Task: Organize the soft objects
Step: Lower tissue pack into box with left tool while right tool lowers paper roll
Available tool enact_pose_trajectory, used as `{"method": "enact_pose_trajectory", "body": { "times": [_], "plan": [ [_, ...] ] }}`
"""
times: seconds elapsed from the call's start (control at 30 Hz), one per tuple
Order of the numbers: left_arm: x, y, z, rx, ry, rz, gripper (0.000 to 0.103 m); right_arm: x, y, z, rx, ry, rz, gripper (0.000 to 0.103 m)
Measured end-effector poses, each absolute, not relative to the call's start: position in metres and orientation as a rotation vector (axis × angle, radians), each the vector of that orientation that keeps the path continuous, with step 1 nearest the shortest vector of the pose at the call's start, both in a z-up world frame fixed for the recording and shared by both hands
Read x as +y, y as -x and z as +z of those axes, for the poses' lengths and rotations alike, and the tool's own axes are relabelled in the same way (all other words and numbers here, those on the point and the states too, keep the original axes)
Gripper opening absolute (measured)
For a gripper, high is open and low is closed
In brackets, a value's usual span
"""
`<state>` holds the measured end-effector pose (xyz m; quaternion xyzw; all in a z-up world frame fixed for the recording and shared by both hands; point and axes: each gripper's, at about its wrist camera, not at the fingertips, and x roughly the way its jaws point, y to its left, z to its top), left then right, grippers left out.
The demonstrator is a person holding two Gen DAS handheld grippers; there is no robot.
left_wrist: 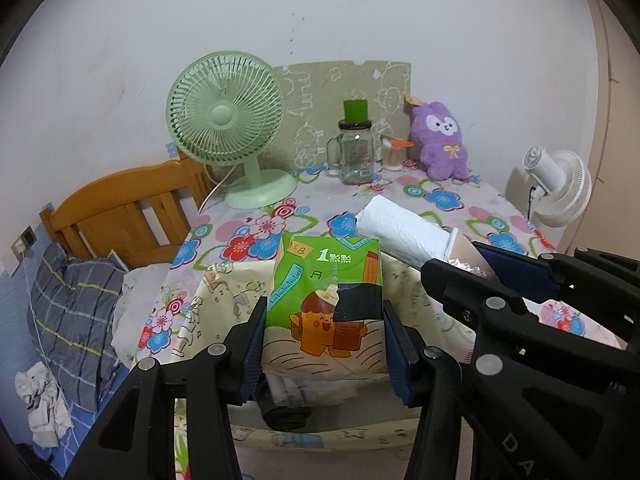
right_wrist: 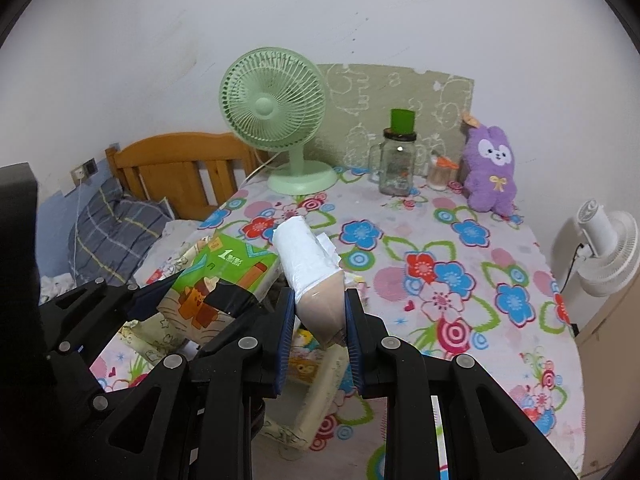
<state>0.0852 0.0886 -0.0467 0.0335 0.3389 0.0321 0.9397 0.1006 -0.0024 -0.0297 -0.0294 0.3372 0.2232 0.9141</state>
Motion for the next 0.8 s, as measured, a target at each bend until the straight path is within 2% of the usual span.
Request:
{"method": "enact_pose_trajectory", "body": {
  "times": [0.37,0.47,0.8],
  "plan": [
    [0.116,-0.093,-0.071,0.764,-0.049,0.094,0.055,0.028,-0.111,-0.052,0.753,0.091,0.510,0.027],
    [0.121,-0.094,-0.075,0.786,-0.034,0.102,0.064,0.035,-0.115,-0.058,0.780,0.075,0.534,0.027],
    [0.136,-0.098,-0.088,0.826,-0.026,0.123,0.080,0.054,-0.122,-0.072,0.827,0.087,0.557,0.027]
  ]
}}
